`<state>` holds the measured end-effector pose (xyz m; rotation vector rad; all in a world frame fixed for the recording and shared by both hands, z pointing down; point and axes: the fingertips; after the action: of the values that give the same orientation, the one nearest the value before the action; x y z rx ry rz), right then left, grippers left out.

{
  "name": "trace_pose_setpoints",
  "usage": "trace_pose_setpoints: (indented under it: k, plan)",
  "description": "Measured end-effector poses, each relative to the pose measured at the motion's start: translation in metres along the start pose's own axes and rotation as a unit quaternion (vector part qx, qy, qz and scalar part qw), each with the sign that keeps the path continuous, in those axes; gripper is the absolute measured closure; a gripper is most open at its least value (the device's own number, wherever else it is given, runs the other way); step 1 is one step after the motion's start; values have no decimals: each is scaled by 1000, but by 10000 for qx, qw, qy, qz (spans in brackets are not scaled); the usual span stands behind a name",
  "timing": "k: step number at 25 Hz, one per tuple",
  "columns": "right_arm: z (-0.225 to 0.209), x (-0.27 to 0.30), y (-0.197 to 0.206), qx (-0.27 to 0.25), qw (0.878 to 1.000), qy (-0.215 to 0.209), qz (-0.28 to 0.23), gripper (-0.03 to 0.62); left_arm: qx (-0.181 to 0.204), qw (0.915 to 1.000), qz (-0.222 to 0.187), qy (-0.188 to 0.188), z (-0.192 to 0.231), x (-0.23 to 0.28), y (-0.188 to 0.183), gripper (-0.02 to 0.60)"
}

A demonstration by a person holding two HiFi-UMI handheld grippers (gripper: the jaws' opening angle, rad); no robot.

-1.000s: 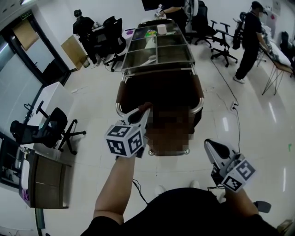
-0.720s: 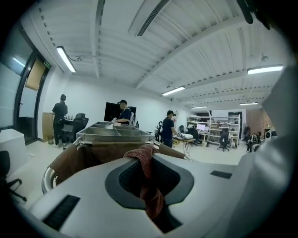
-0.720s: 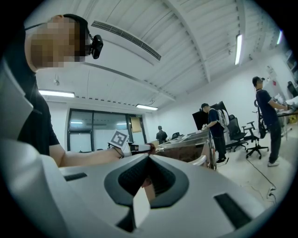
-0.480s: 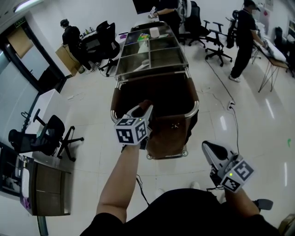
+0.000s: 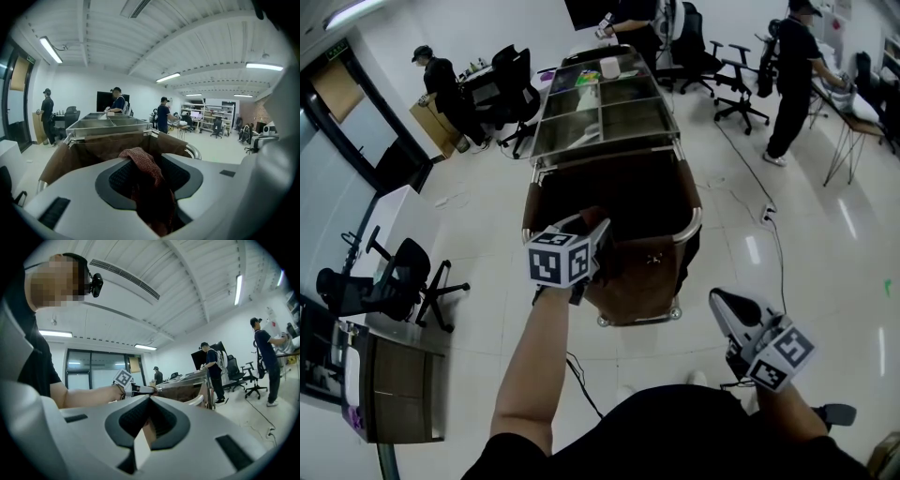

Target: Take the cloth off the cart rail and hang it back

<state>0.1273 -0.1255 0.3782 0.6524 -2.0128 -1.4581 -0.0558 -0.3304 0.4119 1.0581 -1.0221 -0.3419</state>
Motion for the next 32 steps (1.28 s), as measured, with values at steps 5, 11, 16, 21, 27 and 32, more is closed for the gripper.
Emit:
trace_pose_setpoints:
  k: [5,11,16,21,27,32]
  plan:
    - [-2,0,0,-9,10000,-8,8,583,-65,9992,376,75,10,-9,15,417]
    - [3,2,4,-21,9999,-113,80,583,29,9992,386,-53,13,-31,25,417]
    - [12,9,6,-55,9996,-235,147,583,-13,9997,160,-182,13,-57,26,417]
    - [25,20,10,-110,9987,-453,215,583,-252,9990,-320,-171,5,-88,32,417]
    - [46,41,15,-159,9970,-694,293,583,-404,9896,-1378,64,-28,-135,44,448]
    - [58,53,11,-97,9963,-828,220,583,-684,9788,-1905,309,-67,-167,64,581]
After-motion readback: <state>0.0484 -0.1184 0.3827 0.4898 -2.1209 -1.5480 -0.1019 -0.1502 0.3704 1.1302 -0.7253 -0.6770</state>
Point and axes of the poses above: the fingertips, and each gripper's own axes: x forward along the fingers, z to its left, y out of its underside, and after that the axes turned 7 degrees about z, right-handed
